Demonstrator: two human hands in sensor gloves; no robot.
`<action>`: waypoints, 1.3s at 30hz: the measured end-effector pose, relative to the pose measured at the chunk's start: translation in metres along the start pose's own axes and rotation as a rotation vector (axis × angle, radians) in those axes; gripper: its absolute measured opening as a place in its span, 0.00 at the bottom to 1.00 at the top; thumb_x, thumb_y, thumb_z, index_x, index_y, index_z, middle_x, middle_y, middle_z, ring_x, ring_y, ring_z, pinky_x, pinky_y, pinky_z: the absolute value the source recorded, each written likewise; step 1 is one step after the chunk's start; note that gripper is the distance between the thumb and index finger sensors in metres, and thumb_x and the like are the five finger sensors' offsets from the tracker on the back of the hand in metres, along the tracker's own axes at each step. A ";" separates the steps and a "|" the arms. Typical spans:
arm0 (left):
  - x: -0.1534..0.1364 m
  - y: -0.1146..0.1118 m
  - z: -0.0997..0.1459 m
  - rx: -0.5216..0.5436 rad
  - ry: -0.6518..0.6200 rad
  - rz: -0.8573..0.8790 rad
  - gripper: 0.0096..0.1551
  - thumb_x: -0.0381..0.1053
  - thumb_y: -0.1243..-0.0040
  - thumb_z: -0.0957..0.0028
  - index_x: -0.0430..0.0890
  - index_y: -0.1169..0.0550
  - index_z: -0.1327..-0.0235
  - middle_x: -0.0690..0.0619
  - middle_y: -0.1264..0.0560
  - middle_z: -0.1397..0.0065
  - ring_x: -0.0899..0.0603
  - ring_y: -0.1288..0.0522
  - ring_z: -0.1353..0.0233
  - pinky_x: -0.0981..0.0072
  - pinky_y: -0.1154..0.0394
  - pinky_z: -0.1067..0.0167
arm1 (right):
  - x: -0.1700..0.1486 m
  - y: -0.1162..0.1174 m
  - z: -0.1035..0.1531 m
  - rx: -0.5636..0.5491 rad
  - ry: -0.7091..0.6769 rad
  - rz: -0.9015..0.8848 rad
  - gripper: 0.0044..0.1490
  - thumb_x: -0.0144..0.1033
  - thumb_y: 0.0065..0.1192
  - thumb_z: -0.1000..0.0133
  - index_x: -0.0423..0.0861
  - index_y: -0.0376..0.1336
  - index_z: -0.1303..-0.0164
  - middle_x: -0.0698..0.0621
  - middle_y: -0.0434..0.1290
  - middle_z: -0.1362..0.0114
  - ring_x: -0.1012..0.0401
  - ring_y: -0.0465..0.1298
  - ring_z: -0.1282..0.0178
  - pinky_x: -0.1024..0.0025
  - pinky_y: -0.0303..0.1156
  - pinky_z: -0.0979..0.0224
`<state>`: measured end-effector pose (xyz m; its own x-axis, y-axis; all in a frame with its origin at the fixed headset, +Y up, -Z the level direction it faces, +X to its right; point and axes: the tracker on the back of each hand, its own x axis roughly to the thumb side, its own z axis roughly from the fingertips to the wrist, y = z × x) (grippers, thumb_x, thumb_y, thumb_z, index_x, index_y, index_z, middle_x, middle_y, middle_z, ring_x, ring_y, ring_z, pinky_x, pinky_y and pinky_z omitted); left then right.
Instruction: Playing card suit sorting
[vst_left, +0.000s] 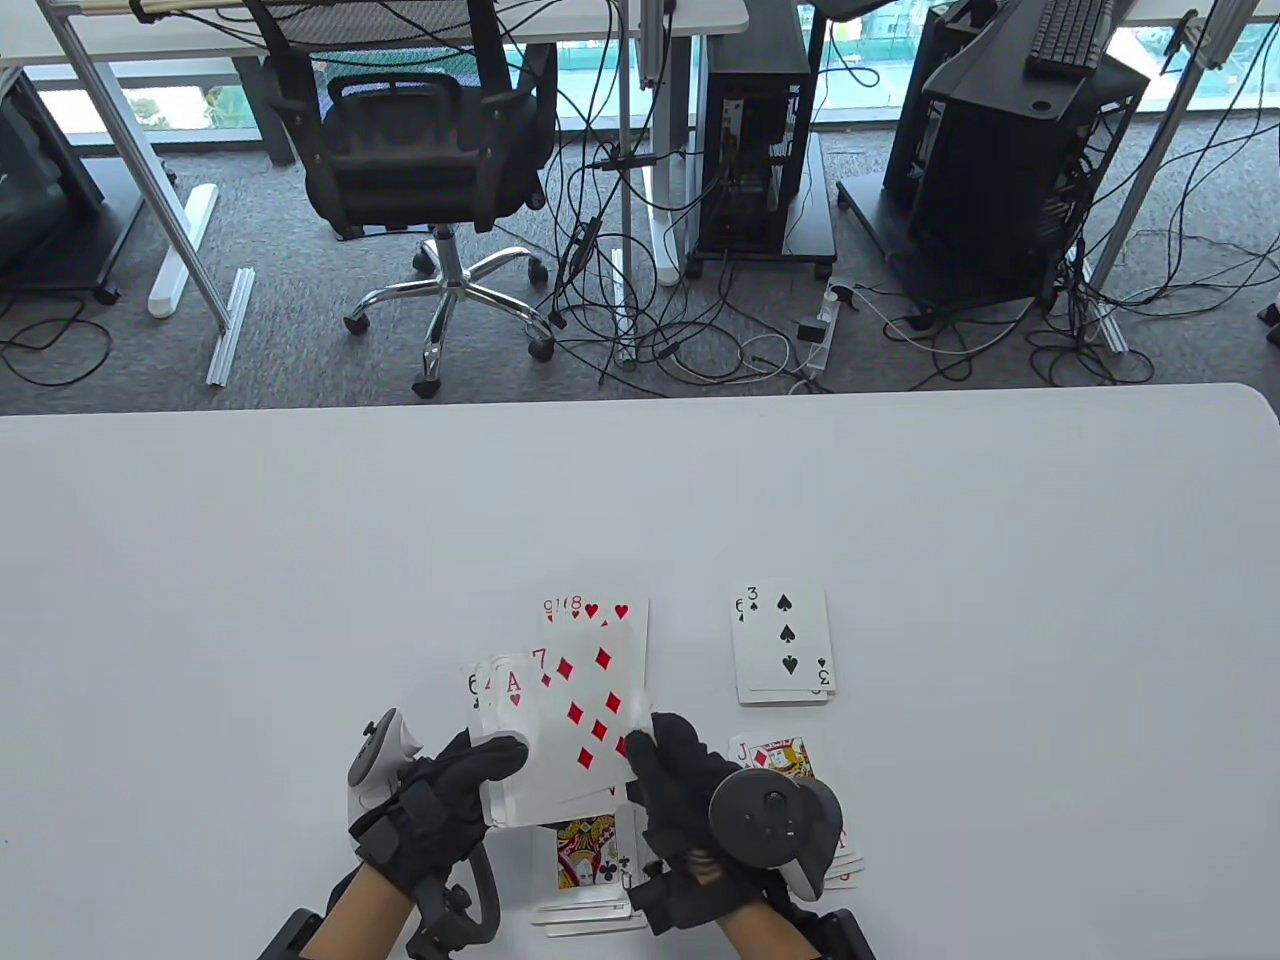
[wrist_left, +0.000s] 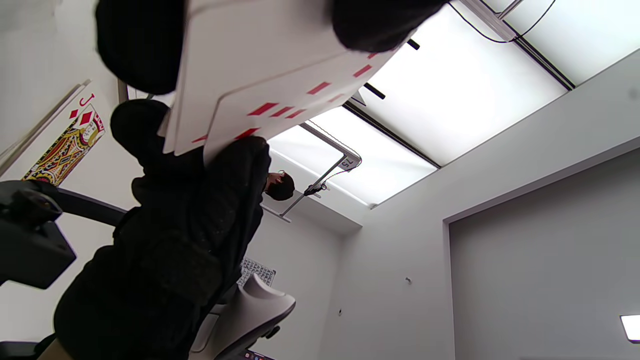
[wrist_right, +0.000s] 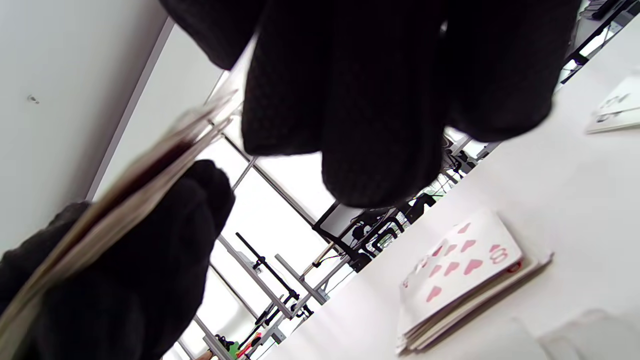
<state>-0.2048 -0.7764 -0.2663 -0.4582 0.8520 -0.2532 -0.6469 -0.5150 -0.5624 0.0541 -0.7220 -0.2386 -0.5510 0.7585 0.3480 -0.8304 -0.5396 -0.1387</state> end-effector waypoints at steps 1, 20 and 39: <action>0.001 0.001 0.000 0.003 -0.003 0.005 0.29 0.49 0.50 0.33 0.46 0.41 0.21 0.43 0.35 0.21 0.34 0.28 0.30 0.46 0.24 0.42 | -0.001 -0.006 -0.003 -0.010 0.014 -0.023 0.26 0.31 0.51 0.39 0.22 0.64 0.48 0.48 0.79 0.63 0.53 0.83 0.67 0.52 0.79 0.53; 0.002 0.015 0.006 0.067 -0.015 0.034 0.29 0.50 0.51 0.33 0.46 0.42 0.21 0.43 0.35 0.21 0.34 0.28 0.29 0.47 0.24 0.41 | -0.101 -0.113 0.021 0.260 0.389 0.212 0.27 0.29 0.54 0.41 0.18 0.65 0.50 0.49 0.80 0.72 0.55 0.82 0.77 0.54 0.80 0.61; 0.004 0.016 0.010 0.082 -0.028 0.070 0.29 0.50 0.51 0.32 0.46 0.42 0.20 0.43 0.36 0.21 0.34 0.28 0.29 0.47 0.24 0.41 | -0.088 -0.063 0.024 0.607 0.352 0.859 0.38 0.40 0.58 0.41 0.16 0.64 0.48 0.46 0.80 0.71 0.50 0.81 0.76 0.50 0.78 0.59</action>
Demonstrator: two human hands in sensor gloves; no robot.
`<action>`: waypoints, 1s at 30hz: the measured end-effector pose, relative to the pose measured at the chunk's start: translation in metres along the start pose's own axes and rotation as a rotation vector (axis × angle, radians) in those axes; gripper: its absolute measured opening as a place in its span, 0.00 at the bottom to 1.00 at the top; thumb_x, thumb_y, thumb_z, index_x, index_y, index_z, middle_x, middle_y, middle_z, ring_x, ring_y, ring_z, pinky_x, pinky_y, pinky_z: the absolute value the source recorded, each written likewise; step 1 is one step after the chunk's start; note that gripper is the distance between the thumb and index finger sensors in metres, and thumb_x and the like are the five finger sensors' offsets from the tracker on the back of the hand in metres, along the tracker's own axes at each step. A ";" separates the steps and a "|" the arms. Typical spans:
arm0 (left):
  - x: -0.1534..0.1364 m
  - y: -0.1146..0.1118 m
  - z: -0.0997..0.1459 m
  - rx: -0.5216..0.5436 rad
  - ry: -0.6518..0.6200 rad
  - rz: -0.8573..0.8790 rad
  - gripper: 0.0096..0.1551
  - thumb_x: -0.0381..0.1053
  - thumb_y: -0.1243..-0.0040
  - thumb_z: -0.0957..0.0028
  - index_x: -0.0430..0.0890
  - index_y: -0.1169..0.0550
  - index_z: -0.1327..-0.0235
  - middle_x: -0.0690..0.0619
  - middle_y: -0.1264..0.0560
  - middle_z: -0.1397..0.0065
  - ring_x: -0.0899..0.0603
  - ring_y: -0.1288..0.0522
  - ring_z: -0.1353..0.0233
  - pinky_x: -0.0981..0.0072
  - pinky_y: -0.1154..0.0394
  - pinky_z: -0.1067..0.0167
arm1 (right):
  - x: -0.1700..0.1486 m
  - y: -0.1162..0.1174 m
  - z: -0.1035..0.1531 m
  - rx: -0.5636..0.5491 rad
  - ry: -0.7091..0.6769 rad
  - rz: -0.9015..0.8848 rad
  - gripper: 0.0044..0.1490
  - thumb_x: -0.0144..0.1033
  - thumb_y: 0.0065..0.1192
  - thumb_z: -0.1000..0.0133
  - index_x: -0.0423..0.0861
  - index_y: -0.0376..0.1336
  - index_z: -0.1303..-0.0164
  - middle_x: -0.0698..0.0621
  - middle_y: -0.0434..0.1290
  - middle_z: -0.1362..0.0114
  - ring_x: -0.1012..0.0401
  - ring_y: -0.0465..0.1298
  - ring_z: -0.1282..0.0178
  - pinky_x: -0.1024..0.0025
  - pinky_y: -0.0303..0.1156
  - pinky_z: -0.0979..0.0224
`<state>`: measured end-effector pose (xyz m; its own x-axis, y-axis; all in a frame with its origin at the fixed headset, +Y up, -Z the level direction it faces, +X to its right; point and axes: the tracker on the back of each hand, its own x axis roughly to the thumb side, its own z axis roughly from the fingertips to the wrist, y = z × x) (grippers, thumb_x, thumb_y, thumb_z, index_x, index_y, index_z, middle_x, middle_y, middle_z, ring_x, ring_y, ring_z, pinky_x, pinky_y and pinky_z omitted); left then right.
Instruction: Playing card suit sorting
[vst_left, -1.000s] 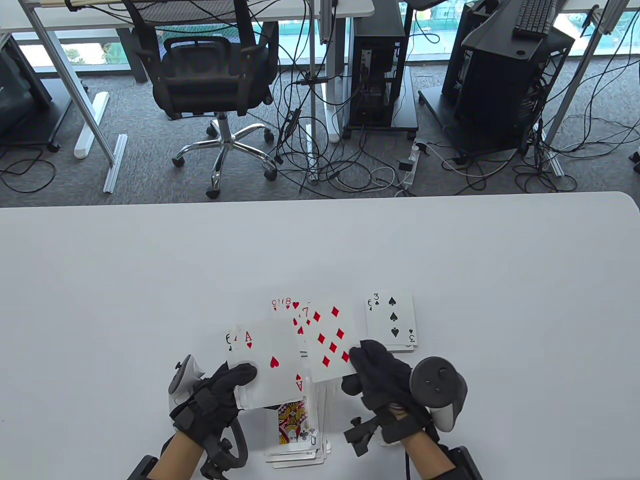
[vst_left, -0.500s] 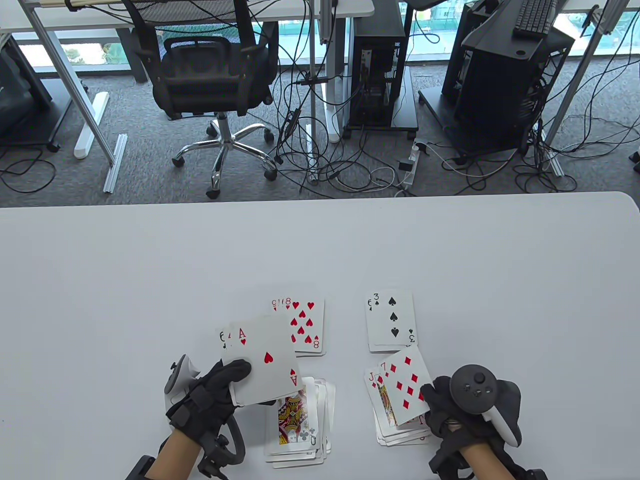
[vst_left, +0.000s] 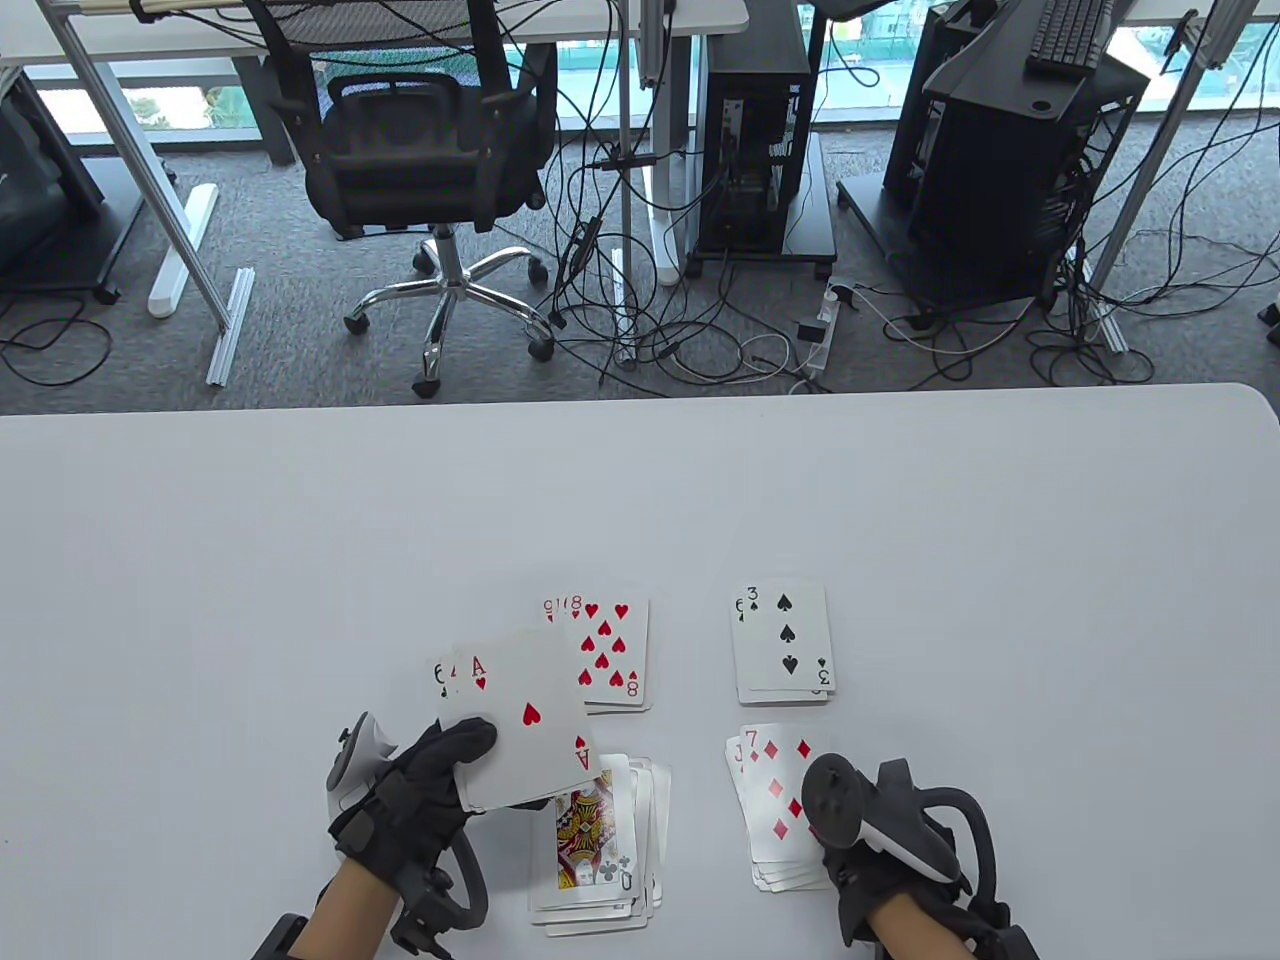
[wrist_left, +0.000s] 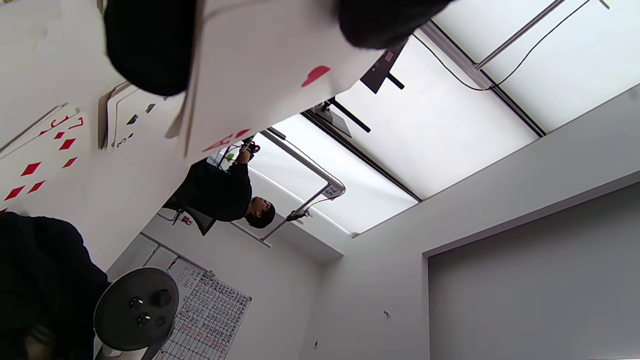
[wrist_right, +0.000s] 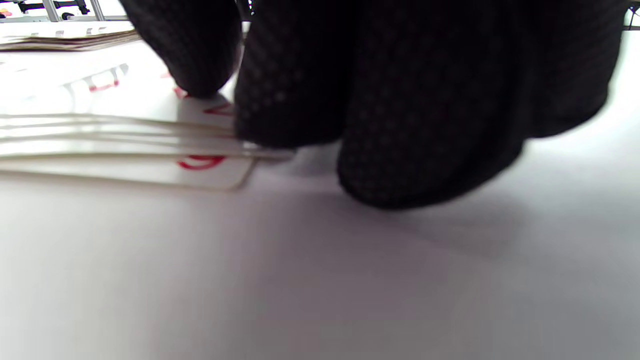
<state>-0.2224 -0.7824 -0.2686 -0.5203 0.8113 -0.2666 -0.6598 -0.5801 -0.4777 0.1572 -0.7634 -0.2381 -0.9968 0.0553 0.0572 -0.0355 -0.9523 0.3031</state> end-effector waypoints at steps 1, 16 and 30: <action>0.000 0.000 0.000 0.002 -0.001 0.001 0.29 0.50 0.51 0.32 0.46 0.42 0.20 0.43 0.36 0.21 0.34 0.28 0.29 0.47 0.24 0.41 | 0.003 -0.005 0.000 -0.010 0.000 -0.018 0.38 0.40 0.58 0.41 0.16 0.64 0.48 0.45 0.80 0.71 0.50 0.81 0.75 0.49 0.78 0.58; 0.000 0.000 -0.001 -0.015 0.006 -0.015 0.30 0.50 0.51 0.32 0.47 0.42 0.20 0.43 0.36 0.21 0.34 0.28 0.29 0.46 0.24 0.41 | 0.141 -0.059 -0.017 -0.212 -0.529 -0.797 0.49 0.48 0.55 0.40 0.16 0.51 0.33 0.36 0.74 0.49 0.40 0.77 0.54 0.39 0.71 0.44; 0.000 -0.002 -0.001 -0.024 0.006 -0.004 0.30 0.50 0.51 0.32 0.46 0.42 0.20 0.43 0.36 0.21 0.34 0.28 0.29 0.46 0.24 0.41 | 0.154 -0.057 -0.027 -0.361 -0.482 -0.799 0.26 0.35 0.54 0.40 0.25 0.63 0.48 0.49 0.79 0.63 0.54 0.83 0.66 0.53 0.79 0.52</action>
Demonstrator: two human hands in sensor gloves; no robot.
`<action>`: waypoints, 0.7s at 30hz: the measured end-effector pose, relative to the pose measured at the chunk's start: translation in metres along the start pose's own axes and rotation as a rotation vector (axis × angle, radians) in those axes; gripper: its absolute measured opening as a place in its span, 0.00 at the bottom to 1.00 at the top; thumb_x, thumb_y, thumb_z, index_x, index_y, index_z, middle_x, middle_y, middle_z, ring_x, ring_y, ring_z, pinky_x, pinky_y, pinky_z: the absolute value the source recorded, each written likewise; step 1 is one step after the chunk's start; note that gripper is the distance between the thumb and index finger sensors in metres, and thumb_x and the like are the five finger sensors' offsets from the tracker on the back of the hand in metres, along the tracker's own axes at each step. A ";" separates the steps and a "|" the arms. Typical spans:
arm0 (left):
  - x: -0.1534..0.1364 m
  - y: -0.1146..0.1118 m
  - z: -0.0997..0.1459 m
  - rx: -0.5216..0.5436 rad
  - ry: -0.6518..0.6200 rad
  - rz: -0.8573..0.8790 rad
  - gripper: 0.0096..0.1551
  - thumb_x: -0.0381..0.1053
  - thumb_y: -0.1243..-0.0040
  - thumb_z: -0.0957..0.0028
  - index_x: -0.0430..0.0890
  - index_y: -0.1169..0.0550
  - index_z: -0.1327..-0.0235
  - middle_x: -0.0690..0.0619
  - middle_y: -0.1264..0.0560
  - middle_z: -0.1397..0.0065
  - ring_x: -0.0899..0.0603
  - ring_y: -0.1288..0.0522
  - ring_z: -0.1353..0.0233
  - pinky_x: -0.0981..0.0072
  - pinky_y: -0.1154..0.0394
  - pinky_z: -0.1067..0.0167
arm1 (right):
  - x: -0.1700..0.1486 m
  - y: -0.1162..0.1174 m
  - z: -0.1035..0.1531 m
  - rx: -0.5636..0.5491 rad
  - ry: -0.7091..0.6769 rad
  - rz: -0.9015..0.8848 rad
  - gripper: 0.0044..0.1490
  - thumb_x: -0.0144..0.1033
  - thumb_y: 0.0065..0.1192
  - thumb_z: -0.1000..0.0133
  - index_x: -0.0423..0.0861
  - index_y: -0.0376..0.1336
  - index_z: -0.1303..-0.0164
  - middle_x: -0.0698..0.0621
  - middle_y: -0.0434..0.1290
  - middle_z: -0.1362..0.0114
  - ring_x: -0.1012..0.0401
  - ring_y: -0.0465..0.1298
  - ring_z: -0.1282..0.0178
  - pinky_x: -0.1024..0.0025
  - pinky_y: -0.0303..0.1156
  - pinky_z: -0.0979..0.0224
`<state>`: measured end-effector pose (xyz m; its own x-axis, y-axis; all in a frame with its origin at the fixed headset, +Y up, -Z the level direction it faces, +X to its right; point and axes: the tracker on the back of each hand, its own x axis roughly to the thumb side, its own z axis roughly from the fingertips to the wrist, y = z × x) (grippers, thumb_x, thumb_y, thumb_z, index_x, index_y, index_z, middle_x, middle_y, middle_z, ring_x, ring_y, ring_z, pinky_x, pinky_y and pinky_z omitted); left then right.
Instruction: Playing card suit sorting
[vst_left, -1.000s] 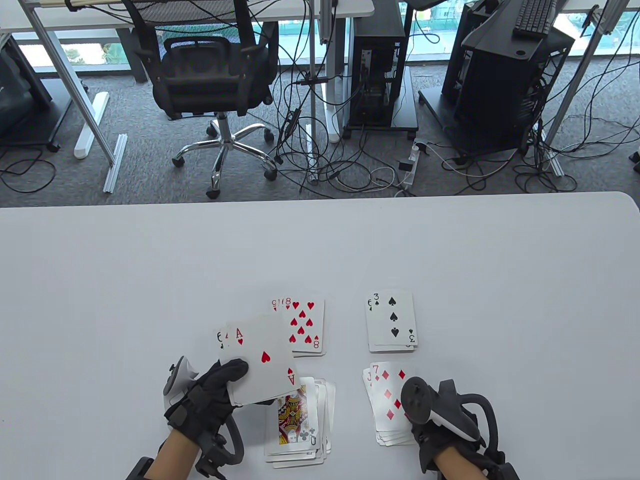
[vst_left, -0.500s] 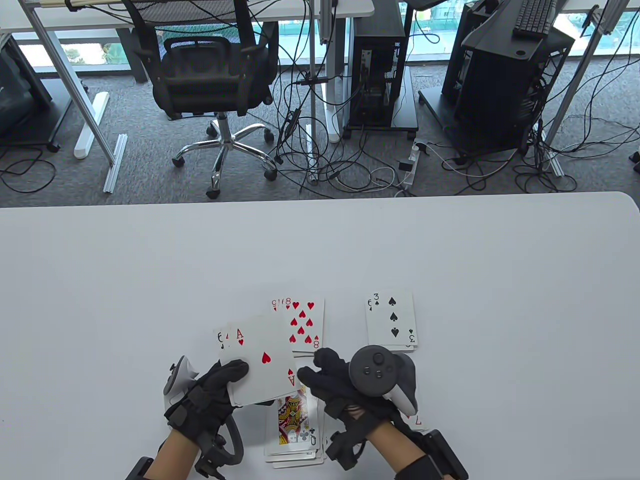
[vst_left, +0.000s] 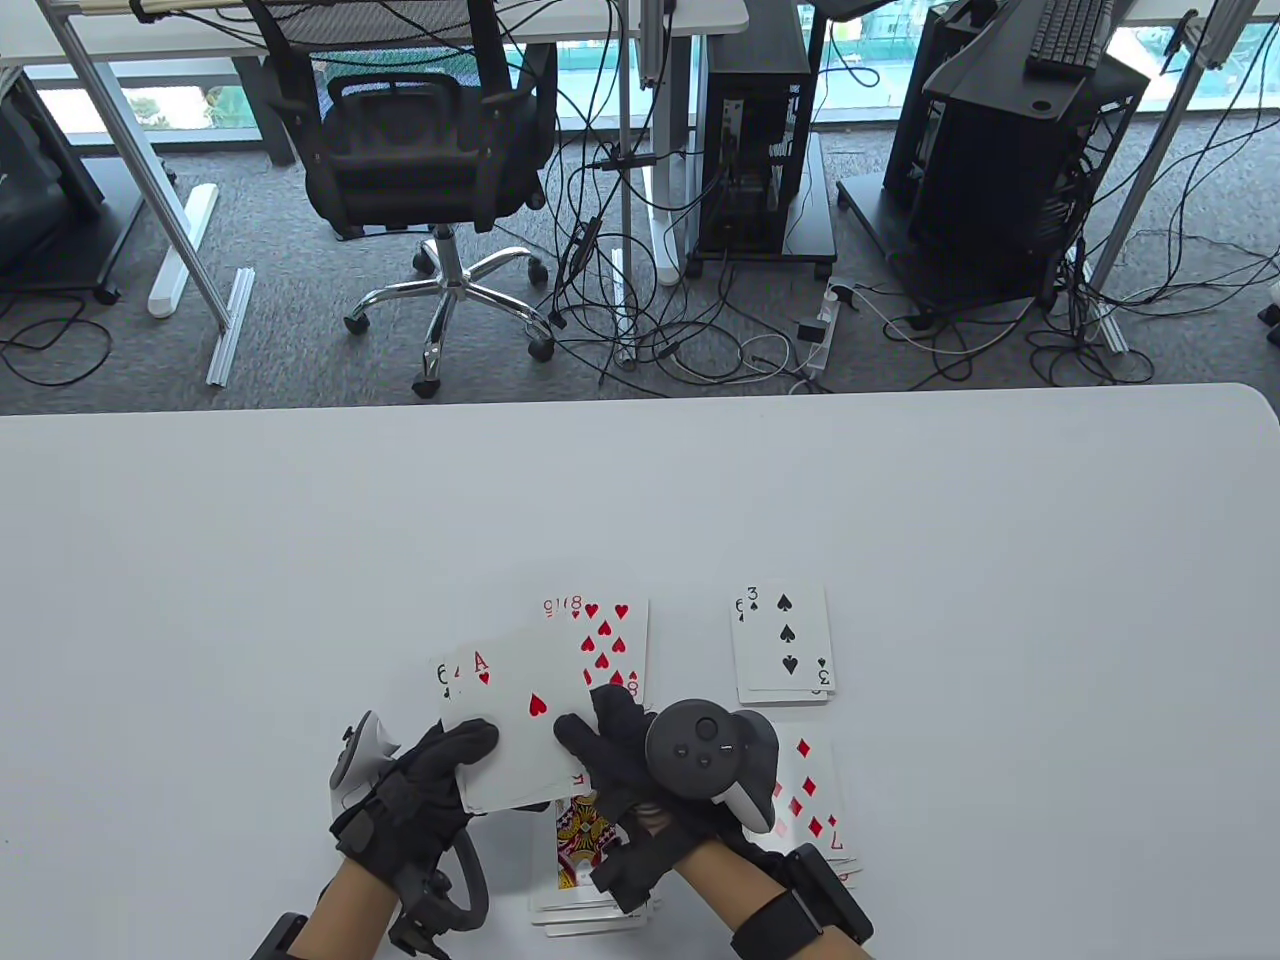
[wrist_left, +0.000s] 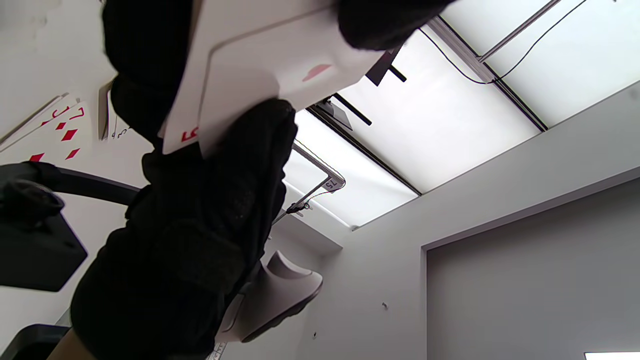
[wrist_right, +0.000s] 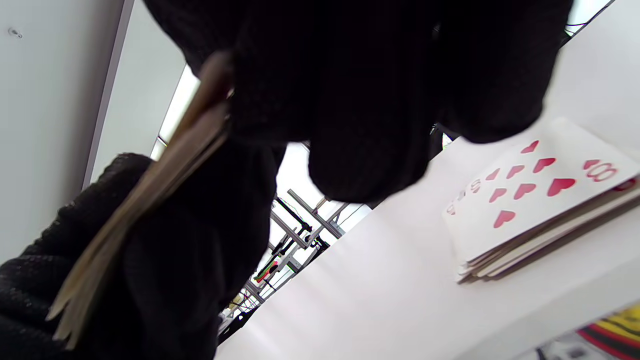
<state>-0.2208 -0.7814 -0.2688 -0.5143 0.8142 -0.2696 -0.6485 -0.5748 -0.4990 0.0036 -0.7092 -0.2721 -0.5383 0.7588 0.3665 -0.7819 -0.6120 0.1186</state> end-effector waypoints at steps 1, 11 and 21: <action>0.001 0.001 0.000 0.005 -0.001 -0.011 0.30 0.50 0.51 0.33 0.46 0.42 0.21 0.43 0.36 0.21 0.34 0.28 0.29 0.46 0.24 0.41 | -0.002 -0.001 -0.004 0.018 0.009 0.009 0.26 0.35 0.53 0.39 0.25 0.64 0.48 0.49 0.80 0.64 0.53 0.83 0.66 0.53 0.79 0.53; 0.003 0.013 0.004 0.072 -0.022 0.010 0.29 0.50 0.52 0.32 0.47 0.43 0.20 0.43 0.36 0.21 0.35 0.28 0.29 0.47 0.24 0.41 | -0.054 -0.033 -0.053 -0.022 0.329 -0.318 0.26 0.35 0.50 0.38 0.25 0.64 0.49 0.53 0.80 0.68 0.58 0.83 0.73 0.58 0.81 0.56; 0.005 0.018 0.005 0.081 -0.035 0.016 0.29 0.50 0.52 0.32 0.47 0.43 0.20 0.44 0.36 0.21 0.35 0.28 0.29 0.48 0.24 0.41 | -0.085 -0.007 -0.072 -0.005 0.554 0.040 0.27 0.34 0.49 0.38 0.24 0.64 0.49 0.53 0.79 0.70 0.59 0.82 0.76 0.59 0.81 0.58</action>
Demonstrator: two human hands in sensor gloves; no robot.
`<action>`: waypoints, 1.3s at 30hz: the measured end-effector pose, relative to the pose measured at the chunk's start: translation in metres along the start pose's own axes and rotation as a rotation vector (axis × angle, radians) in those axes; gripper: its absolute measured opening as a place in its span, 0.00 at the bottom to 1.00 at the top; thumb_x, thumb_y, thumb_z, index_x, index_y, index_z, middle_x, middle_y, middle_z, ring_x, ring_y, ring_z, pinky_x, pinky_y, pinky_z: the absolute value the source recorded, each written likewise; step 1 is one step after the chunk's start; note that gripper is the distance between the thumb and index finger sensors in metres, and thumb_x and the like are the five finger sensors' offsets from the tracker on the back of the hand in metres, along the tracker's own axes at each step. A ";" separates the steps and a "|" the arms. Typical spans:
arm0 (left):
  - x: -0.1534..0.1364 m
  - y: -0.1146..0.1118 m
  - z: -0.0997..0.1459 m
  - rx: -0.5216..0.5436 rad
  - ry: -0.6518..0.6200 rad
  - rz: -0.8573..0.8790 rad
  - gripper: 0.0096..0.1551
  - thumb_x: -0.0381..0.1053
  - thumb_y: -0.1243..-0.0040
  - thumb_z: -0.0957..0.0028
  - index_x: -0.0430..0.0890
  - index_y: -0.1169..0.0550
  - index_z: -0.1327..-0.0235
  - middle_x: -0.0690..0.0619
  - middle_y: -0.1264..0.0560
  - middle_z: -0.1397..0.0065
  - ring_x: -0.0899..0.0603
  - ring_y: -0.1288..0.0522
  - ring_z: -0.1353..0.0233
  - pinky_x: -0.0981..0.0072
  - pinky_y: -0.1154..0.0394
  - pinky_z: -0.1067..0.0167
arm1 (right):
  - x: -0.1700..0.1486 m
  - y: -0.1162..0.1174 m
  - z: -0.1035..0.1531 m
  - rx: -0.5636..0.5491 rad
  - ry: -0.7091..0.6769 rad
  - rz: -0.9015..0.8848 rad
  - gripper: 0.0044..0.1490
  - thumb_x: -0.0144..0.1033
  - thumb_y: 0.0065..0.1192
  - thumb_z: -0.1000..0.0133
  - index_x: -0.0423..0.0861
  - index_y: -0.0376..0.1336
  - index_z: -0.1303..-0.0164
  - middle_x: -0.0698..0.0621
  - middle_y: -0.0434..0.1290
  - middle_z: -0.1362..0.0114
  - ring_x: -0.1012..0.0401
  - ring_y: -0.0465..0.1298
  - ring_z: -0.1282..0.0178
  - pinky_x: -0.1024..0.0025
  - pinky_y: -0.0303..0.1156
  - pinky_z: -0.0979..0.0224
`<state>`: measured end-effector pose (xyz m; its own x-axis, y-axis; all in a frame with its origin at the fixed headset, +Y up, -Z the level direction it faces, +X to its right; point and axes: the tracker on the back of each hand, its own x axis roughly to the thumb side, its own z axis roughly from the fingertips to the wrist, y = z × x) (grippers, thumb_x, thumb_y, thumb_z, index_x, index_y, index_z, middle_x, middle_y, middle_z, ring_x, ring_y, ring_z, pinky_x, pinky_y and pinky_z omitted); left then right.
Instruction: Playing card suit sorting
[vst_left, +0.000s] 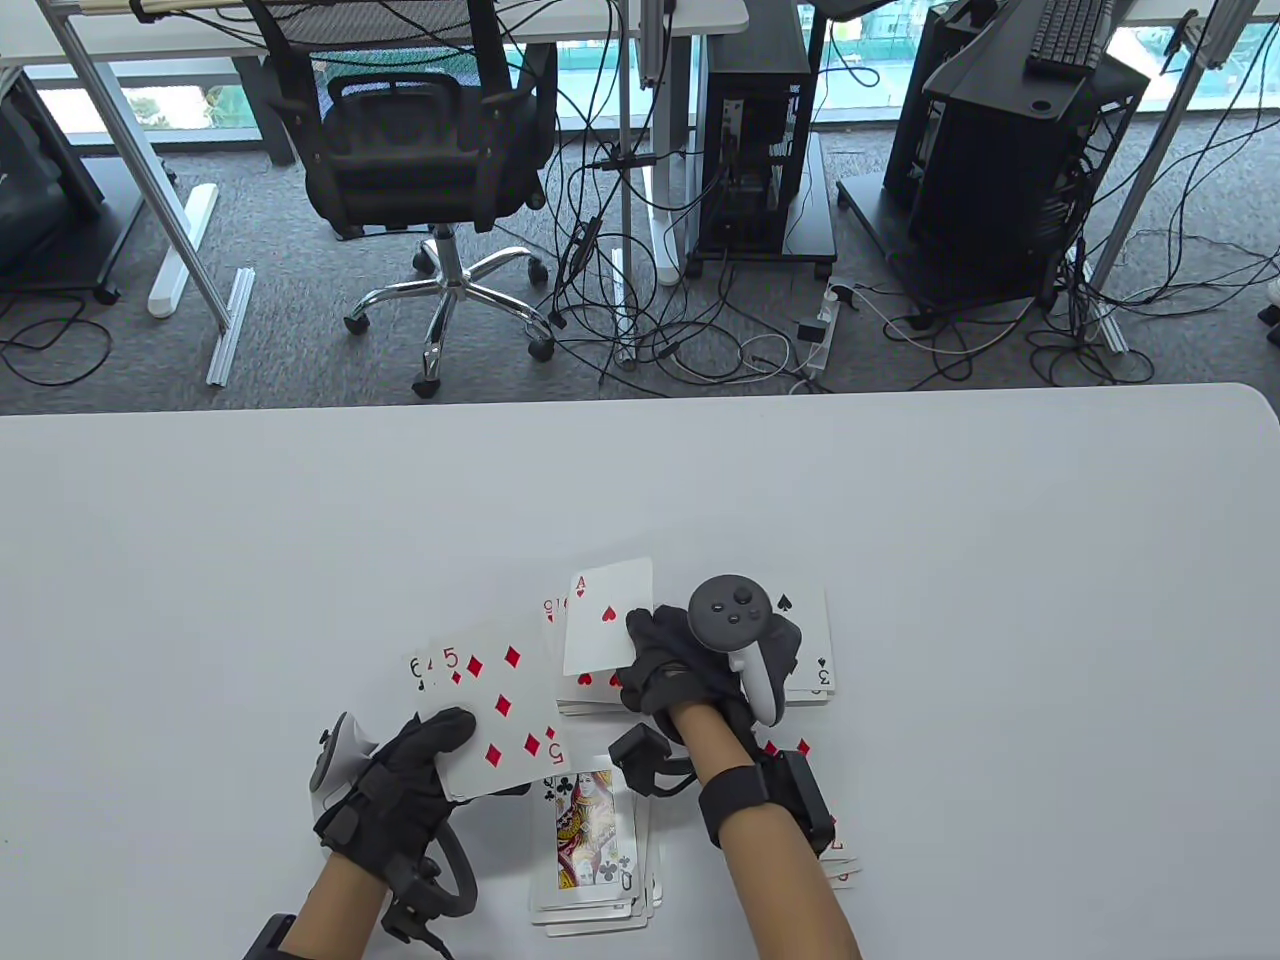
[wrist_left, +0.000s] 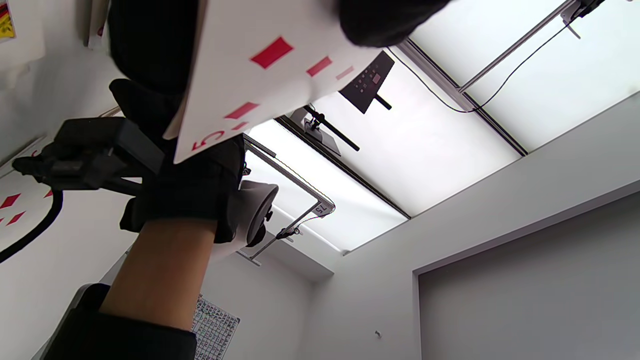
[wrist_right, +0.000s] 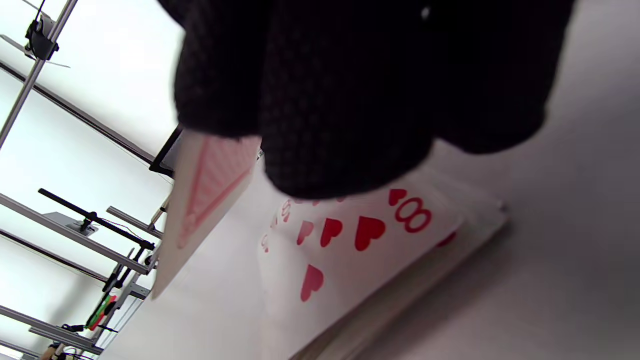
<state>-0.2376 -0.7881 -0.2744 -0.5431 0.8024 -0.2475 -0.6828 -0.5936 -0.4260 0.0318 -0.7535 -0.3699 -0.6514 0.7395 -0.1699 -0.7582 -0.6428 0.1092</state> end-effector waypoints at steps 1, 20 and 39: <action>0.000 0.000 0.000 0.000 -0.001 0.000 0.29 0.50 0.52 0.32 0.47 0.43 0.20 0.44 0.36 0.21 0.35 0.28 0.29 0.48 0.24 0.41 | 0.001 0.003 -0.001 -0.004 0.007 0.050 0.27 0.34 0.49 0.38 0.23 0.64 0.49 0.53 0.79 0.70 0.58 0.82 0.77 0.59 0.81 0.59; 0.003 0.001 -0.001 -0.007 -0.007 0.003 0.29 0.51 0.52 0.32 0.47 0.43 0.20 0.44 0.36 0.21 0.35 0.28 0.29 0.48 0.24 0.40 | 0.020 0.044 -0.008 0.036 0.085 0.813 0.39 0.45 0.49 0.38 0.17 0.64 0.50 0.49 0.80 0.72 0.54 0.82 0.77 0.55 0.80 0.61; 0.000 -0.002 0.000 -0.003 0.015 0.016 0.29 0.51 0.52 0.32 0.47 0.43 0.20 0.43 0.36 0.20 0.34 0.29 0.28 0.47 0.24 0.40 | 0.055 -0.004 0.077 -0.105 -0.610 0.207 0.36 0.39 0.43 0.36 0.18 0.63 0.46 0.45 0.80 0.64 0.49 0.82 0.69 0.49 0.78 0.54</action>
<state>-0.2363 -0.7869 -0.2737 -0.5468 0.7936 -0.2670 -0.6724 -0.6062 -0.4247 -0.0031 -0.6947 -0.3047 -0.7061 0.5595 0.4339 -0.6290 -0.7771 -0.0216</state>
